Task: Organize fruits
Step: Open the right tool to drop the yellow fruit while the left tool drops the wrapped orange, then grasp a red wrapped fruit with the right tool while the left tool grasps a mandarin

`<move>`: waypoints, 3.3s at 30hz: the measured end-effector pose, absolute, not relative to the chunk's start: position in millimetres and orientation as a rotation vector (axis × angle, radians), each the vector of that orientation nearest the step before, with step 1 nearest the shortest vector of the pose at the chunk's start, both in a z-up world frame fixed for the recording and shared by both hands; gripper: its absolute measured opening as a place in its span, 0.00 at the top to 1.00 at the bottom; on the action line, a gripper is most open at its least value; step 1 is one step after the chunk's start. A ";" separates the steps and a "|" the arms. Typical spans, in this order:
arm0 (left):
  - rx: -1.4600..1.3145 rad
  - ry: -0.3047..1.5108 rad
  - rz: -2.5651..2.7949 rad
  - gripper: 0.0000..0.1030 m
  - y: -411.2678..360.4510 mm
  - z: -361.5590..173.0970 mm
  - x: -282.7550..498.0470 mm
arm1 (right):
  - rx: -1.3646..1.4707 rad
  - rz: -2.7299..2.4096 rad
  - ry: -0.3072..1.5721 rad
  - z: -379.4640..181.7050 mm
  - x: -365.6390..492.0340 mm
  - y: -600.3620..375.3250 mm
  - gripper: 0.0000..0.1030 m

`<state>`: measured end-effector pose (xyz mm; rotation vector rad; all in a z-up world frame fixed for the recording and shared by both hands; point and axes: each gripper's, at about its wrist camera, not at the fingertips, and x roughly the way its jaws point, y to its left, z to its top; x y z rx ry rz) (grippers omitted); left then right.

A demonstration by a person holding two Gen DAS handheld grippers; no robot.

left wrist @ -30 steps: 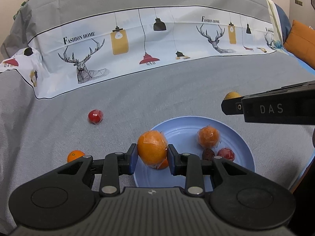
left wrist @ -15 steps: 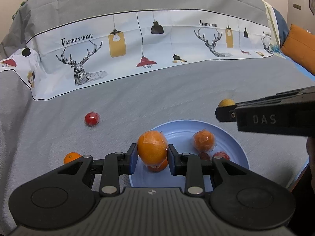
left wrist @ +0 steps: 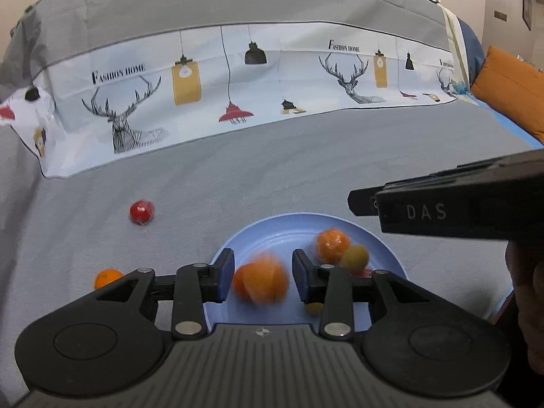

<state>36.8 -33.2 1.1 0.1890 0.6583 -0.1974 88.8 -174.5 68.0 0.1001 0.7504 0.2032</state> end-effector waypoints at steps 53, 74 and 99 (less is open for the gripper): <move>-0.104 0.972 0.201 0.45 104.1 -11.3 138.3 | 0.156 0.287 0.893 47.1 102.9 -161.7 0.57; -0.040 1.031 0.203 0.62 99.8 -25.5 151.8 | 0.098 0.237 0.721 67.2 114.5 -132.8 0.46; -0.173 0.976 0.386 0.62 133.5 -33.8 154.8 | 0.126 0.469 0.880 19.7 256.2 -4.4 0.48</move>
